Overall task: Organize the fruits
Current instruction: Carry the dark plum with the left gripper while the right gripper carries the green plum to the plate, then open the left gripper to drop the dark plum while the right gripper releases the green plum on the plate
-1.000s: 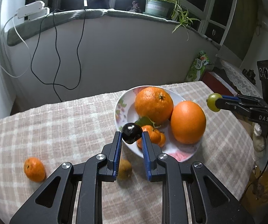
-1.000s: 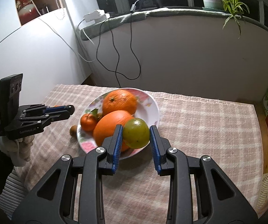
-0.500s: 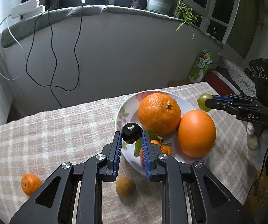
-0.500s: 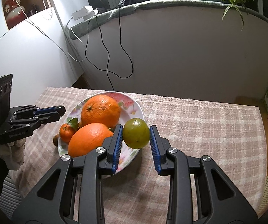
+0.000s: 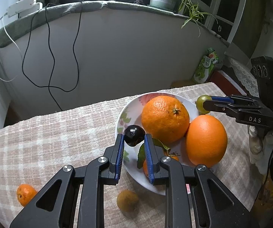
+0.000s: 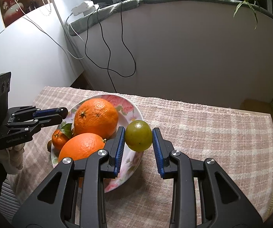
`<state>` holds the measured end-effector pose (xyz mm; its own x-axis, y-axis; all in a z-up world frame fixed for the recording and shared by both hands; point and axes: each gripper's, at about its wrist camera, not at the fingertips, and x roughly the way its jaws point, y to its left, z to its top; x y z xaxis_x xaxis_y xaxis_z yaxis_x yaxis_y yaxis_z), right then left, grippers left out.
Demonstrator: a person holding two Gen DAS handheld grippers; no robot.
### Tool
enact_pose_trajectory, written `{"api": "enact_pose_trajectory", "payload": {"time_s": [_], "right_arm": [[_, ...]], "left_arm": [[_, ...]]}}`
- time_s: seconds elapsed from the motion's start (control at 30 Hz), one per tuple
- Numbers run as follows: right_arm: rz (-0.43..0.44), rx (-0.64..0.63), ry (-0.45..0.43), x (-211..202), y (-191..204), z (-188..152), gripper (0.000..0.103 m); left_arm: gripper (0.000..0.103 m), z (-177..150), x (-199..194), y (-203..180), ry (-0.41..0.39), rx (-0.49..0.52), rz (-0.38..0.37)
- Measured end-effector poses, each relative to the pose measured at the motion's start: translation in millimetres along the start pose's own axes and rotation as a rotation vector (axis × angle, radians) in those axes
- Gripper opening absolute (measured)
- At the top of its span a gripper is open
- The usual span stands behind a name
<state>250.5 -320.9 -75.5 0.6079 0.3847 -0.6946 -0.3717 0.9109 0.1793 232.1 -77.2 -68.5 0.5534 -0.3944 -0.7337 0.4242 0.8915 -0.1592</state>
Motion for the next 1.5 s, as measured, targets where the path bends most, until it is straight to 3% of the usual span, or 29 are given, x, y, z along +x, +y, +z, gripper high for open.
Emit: {"api": "enact_pose_trajectory", "payload": {"time_s": [0.57,0.63,0.7,0.77,1.43,1.5], "right_arm": [[-0.001,-0.023,0.019,8,7,2,0.032],[0.0,-0.021,0.018,8,8,2,0.033],[0.004,-0.023,0.011,6,9,2,0.043],[0.004,-0.025,0.003,4,10,3,0.047],[-0.029,-0.047,-0.035,-24,32,0,0.052],[-0.036,-0.052,-0.041,-27,36,-1,0.058]], "left_arm": [[0.021,4,5,-2,0.005,-0.014,-0.011],[0.021,4,4,-2,0.006,-0.012,-0.012],[0.026,4,3,-3,0.006,-0.007,-0.013],[0.026,4,1,-4,0.001,-0.006,-0.01],[0.026,-5,-30,-7,-0.045,0.009,0.024],[0.026,-6,-35,-7,-0.053,0.011,0.027]]}}
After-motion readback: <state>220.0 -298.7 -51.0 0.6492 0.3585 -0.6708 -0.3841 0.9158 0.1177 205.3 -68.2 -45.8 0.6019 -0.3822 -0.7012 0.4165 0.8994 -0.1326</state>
